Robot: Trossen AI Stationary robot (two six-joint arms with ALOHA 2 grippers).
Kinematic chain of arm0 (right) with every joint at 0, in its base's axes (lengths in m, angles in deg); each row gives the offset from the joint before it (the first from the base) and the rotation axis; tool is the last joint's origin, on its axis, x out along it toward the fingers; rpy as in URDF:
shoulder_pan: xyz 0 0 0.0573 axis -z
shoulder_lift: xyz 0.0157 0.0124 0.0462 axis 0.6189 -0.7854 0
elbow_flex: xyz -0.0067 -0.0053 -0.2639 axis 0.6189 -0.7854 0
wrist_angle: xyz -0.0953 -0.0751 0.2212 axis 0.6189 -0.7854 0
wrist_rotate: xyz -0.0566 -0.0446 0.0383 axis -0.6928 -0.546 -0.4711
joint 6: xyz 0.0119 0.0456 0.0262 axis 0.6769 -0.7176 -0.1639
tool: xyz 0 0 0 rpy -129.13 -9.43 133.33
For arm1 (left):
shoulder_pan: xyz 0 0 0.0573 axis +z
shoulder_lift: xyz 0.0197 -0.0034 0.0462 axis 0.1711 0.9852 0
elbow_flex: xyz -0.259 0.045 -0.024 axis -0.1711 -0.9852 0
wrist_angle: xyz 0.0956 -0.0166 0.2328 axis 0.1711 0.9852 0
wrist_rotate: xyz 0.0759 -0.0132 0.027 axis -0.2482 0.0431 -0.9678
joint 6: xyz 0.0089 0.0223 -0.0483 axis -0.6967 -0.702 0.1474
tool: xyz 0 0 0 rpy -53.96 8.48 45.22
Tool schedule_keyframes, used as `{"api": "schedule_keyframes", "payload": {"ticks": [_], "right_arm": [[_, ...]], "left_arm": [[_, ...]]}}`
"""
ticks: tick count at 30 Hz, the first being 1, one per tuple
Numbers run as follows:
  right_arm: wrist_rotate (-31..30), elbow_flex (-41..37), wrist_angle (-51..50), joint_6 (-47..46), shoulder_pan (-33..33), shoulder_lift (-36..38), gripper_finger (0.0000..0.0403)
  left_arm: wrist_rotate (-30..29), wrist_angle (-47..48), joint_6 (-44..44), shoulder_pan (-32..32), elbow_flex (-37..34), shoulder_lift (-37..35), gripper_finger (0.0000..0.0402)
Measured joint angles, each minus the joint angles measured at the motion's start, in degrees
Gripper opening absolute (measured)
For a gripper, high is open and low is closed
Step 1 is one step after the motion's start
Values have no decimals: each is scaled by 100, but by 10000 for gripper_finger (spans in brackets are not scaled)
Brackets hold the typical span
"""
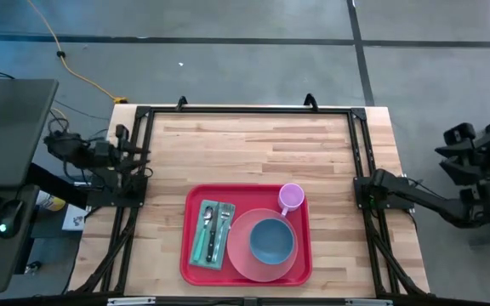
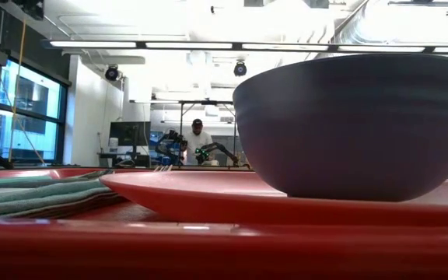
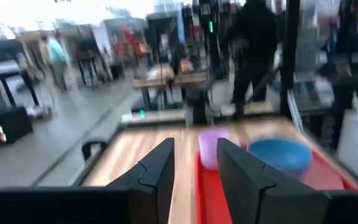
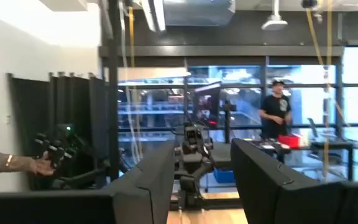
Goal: Set up tray
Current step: Return to Home Position
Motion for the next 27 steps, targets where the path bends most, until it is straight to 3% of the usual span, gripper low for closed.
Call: {"api": "schedule_keyframes", "payload": {"ticks": [10,16,23,27], "right_arm": [[-35,-1347,1086,-298,-574,681,138],[-135,-1783,1429,-200,-893,655,138],[-89,-2874,2760,-222,-1221,679,138],[1,-3758,4033,-368,-1429,697,138]], "left_arm": [[1053,-4173,-729,1,-2349,24,152],[1217,-6216,-990,0,-3574,27,152],[824,-6361,-1274,2,-3662,21,152],[236,-6318,-1536,4,-3660,25,152]]}}
